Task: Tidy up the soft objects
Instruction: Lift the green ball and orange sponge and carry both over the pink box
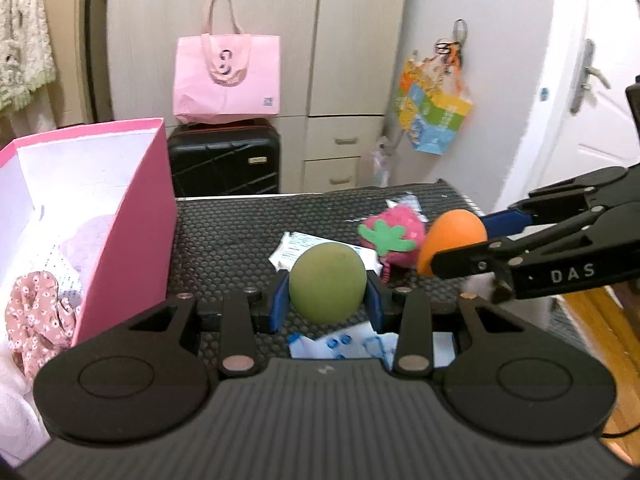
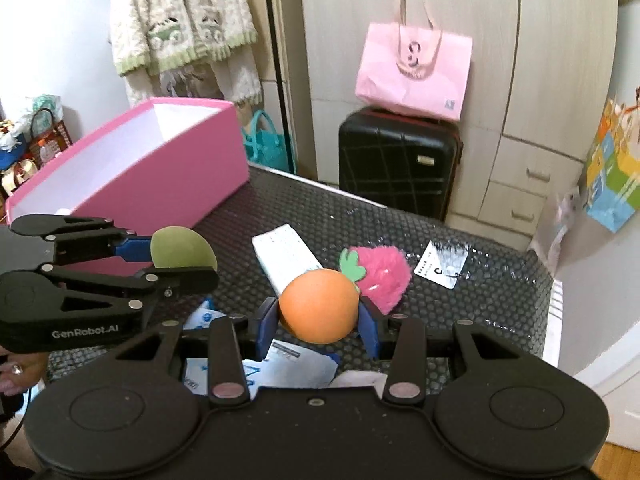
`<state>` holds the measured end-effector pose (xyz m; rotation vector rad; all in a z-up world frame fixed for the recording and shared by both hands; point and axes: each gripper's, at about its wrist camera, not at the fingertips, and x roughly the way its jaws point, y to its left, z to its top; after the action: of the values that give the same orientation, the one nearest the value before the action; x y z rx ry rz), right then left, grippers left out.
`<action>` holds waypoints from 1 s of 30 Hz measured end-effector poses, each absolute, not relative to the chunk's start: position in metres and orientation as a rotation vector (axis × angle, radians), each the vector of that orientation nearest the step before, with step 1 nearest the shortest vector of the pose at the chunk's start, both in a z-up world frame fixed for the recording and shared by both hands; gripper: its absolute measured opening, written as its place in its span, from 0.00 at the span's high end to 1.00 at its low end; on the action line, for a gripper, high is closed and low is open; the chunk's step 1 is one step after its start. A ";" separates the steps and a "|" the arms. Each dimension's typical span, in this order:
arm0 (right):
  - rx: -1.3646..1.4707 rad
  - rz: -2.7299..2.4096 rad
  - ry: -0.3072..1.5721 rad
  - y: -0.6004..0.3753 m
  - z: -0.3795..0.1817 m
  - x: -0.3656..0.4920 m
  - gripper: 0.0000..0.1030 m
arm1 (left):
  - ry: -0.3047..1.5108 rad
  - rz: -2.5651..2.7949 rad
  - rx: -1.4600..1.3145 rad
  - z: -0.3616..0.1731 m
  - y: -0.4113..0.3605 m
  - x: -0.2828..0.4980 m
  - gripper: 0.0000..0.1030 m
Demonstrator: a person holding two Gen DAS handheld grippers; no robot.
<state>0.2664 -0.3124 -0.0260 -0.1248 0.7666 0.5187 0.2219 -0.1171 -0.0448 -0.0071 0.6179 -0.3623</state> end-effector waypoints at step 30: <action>-0.151 0.666 0.784 -0.264 0.008 0.140 0.53 | 0.888 -0.581 -0.016 -0.005 -0.053 0.134 0.63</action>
<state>0.1402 -0.2637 0.0077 -0.1505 0.7845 0.6657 0.1344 -0.0529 -0.0046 -0.0165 0.8884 -0.5809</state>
